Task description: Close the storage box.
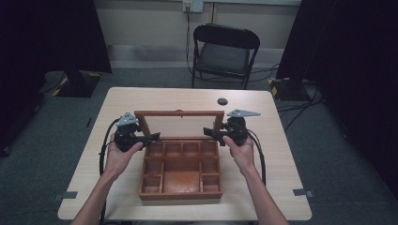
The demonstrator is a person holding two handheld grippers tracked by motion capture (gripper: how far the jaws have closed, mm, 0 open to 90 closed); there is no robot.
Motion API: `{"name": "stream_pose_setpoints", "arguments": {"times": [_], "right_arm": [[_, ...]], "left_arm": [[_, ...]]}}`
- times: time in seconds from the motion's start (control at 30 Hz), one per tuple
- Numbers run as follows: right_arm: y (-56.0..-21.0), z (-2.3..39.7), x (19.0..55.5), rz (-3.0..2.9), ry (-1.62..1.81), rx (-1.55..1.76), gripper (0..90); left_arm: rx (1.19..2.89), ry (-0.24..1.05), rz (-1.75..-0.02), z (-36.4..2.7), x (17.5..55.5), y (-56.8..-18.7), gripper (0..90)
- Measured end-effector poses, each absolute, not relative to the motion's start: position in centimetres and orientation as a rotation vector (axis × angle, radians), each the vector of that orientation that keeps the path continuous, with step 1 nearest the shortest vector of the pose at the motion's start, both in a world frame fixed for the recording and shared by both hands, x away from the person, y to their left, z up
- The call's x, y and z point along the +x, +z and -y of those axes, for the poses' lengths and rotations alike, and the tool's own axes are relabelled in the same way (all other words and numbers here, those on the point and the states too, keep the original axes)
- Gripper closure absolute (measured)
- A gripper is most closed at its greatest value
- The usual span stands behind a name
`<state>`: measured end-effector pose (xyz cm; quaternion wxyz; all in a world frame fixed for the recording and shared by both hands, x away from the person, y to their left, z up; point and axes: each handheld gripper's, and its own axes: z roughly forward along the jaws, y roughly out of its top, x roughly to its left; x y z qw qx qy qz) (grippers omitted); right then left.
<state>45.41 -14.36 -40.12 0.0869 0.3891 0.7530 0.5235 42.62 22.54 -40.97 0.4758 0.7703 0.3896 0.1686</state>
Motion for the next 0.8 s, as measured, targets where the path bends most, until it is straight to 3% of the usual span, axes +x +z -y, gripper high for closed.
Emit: {"name": "stream_pose_setpoints", "arguments": {"times": [0.8], "right_arm": [[-40.8, 15.0, 43.1, -2.263, 1.544, 1.134, 34.9]], "left_arm": [[1.833, 0.413, -1.006, -24.1, 40.5, -42.0, 30.0]]}}
